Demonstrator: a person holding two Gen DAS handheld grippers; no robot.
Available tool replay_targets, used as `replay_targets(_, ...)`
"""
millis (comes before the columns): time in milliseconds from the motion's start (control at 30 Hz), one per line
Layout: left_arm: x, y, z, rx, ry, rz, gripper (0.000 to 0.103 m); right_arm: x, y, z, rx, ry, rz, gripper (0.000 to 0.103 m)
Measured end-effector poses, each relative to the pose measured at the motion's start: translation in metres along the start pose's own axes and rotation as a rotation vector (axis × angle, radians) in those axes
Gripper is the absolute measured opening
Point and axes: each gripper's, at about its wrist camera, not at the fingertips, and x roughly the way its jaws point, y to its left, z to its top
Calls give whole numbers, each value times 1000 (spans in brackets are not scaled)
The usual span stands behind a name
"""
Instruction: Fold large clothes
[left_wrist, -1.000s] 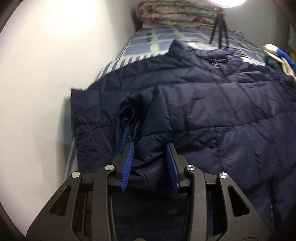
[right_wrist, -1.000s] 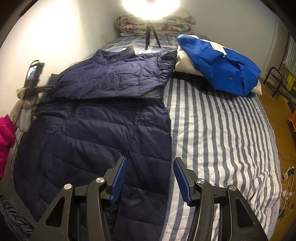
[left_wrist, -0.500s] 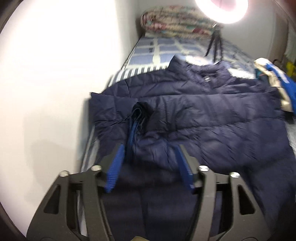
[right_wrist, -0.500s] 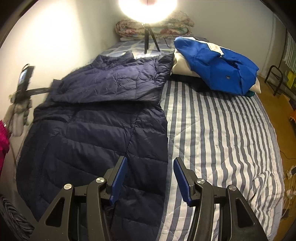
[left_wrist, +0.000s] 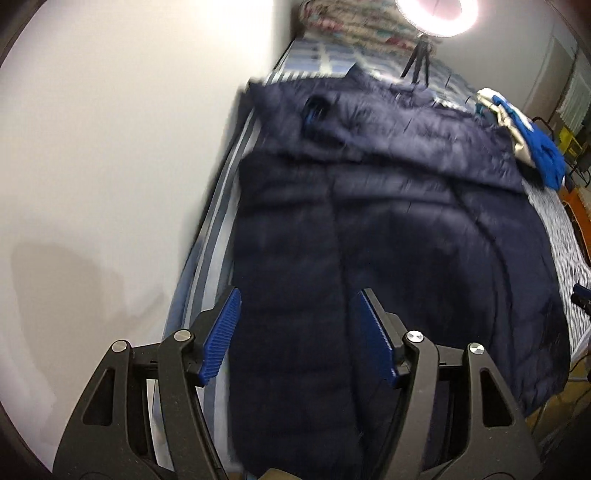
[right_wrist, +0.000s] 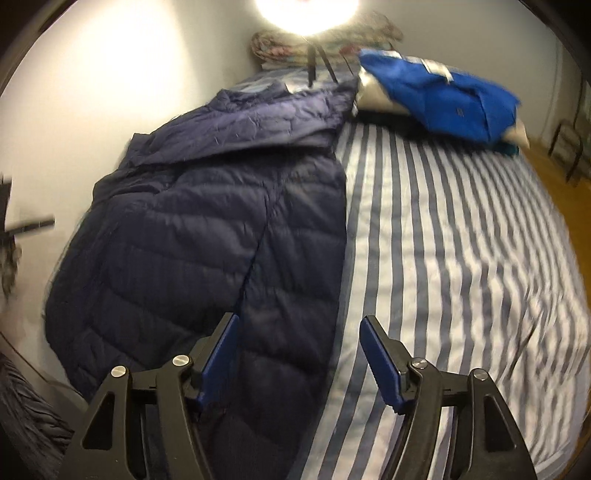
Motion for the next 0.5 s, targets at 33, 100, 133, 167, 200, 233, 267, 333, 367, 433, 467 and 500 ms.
replay_targets(33,2,7,-11,-21,18,-9,67,0,-4,-5,24,8,10,70)
replay_targets(100,7,19,-25,-57,51,-20,67,0,-12,-13,59,23,23,69)
replay_targets(133,10,25,-32,-73,66,-19,67,0,-16,-17,76,29,29,69)
replay_targets(167,13,32,-39,-93,79,-12,67,0,-20,-21,92,37,32,69)
replay_targets(200,17,38,-45,-112,94,-12,67,0,-23,-23,104,42,34,69)
replay_targets(233,20,43,-51,-132,111,-18,67,-1,-26,-25,116,45,41,69)
replay_targets(267,21,46,-55,-140,118,-22,67,-1,-30,-27,128,49,49,69)
replay_targets(333,24,49,-61,-144,127,-17,67,-1,-36,-33,161,61,66,67)
replay_targets(367,26,50,-63,-145,133,-10,67,0,-39,-35,177,68,77,67)
replay_targets(433,29,51,-69,-152,155,-12,67,2,-42,-38,202,79,103,63)
replay_targets(467,31,52,-70,-155,164,-13,67,3,-43,-40,211,84,116,62)
replay_targets(500,33,53,-72,-159,170,-14,67,5,-44,-42,219,89,132,61)
